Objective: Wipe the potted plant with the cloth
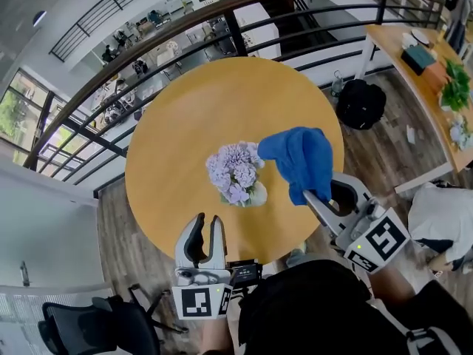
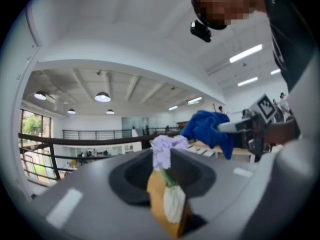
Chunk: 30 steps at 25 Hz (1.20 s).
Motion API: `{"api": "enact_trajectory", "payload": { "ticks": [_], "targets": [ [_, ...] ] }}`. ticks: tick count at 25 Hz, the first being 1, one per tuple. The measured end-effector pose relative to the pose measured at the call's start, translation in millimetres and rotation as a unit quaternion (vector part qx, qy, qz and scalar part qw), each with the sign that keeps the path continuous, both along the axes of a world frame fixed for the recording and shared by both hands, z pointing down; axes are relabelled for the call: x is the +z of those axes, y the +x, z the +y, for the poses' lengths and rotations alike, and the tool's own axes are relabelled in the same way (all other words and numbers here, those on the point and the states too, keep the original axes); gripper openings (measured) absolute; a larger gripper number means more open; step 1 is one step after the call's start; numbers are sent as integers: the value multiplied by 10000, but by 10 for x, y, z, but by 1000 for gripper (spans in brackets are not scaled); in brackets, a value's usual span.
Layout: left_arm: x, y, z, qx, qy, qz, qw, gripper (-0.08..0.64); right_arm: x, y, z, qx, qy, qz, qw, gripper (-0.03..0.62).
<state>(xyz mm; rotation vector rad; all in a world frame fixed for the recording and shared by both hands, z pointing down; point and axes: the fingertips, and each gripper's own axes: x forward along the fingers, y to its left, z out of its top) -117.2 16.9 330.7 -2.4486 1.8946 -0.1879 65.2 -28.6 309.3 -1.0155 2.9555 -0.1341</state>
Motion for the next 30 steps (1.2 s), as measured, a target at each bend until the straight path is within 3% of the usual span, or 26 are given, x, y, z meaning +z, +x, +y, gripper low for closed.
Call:
{"api": "enact_trajectory", "payload": {
  "ticks": [7, 13, 16, 22, 30],
  "targets": [
    [308, 82, -184, -27, -230, -30, 9997, 257, 0, 29, -240, -216, 77, -52, 9997, 107],
    [643, 130, -309, 263, -457, -59, 9986, 408, -73, -34, -310, -282, 185, -71, 9994, 107],
    [916, 140, -395, 430, -657, -70, 9969, 451, -85, -80, -361, -292, 208, -30, 9994, 107],
    [1485, 375, -702, 1065, -1035, 89, 9889, 471, -93, -183, -412, -391, 315, 147, 9986, 107],
    [1688, 487, -1083, 1329, -1029, 133, 9857, 471, -100, -252, -411, -503, 378, 405, 9972, 107]
  ]
}}
